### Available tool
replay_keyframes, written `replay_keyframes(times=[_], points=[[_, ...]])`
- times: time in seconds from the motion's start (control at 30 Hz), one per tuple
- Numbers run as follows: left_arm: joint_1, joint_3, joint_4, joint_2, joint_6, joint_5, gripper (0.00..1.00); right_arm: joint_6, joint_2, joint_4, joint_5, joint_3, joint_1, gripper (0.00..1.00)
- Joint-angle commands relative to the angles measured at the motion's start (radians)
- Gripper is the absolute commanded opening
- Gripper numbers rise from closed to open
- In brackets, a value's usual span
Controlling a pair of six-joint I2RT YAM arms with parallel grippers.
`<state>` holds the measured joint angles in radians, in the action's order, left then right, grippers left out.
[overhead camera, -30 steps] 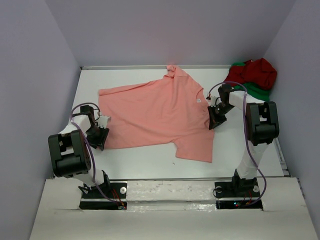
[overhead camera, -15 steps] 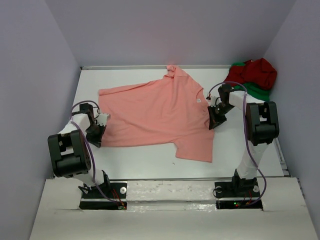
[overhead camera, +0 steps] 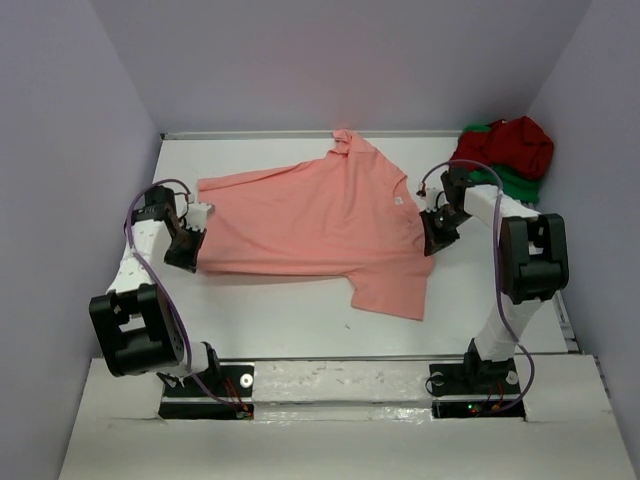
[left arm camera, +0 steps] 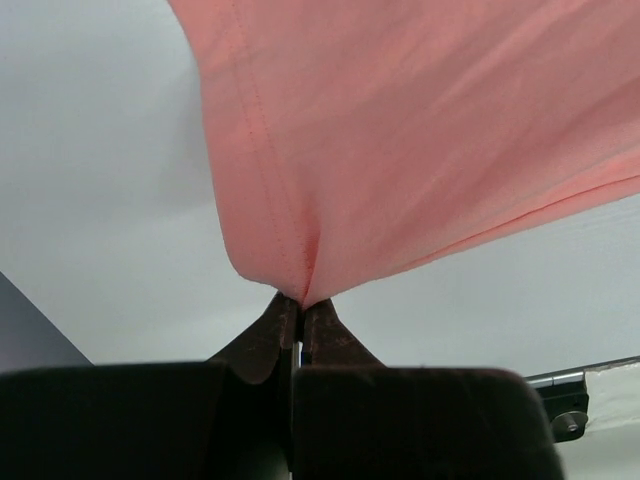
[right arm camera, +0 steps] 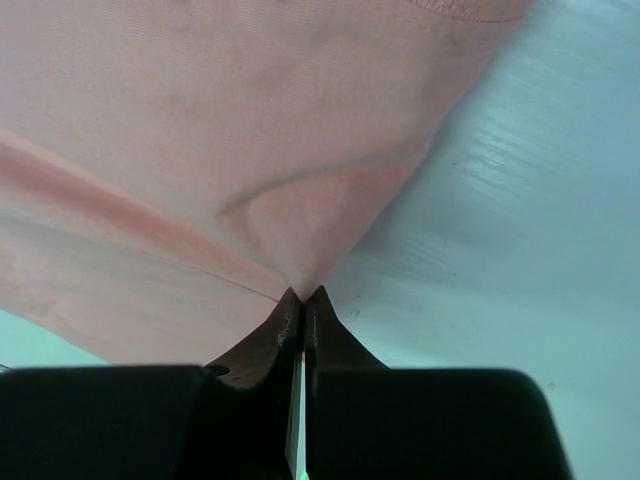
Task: Fold and stack the t-shirts
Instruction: Flatten out the tshirt
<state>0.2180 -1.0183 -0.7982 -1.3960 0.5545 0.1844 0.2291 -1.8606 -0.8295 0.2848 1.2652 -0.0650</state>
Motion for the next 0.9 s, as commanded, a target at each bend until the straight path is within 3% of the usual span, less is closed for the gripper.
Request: replay_keyframes(times=[0.0,0.27,0.87], points=[[0.007,-0.035,-0.065,0.035,0.021,-0.002,0.00,0.022,0.100,-0.010,-0.026,0.014,0.004,0.00],[0.006,-0.074,-0.059,0.034,0.015,0.007,0.00,0.029,0.113,-0.105,0.016,0.141,0.004,0.00],[0.006,-0.109,-0.027,-0.026,-0.022,0.040,0.00,0.026,-0.100,-0.191,0.132,0.428,0.004,0.00]])
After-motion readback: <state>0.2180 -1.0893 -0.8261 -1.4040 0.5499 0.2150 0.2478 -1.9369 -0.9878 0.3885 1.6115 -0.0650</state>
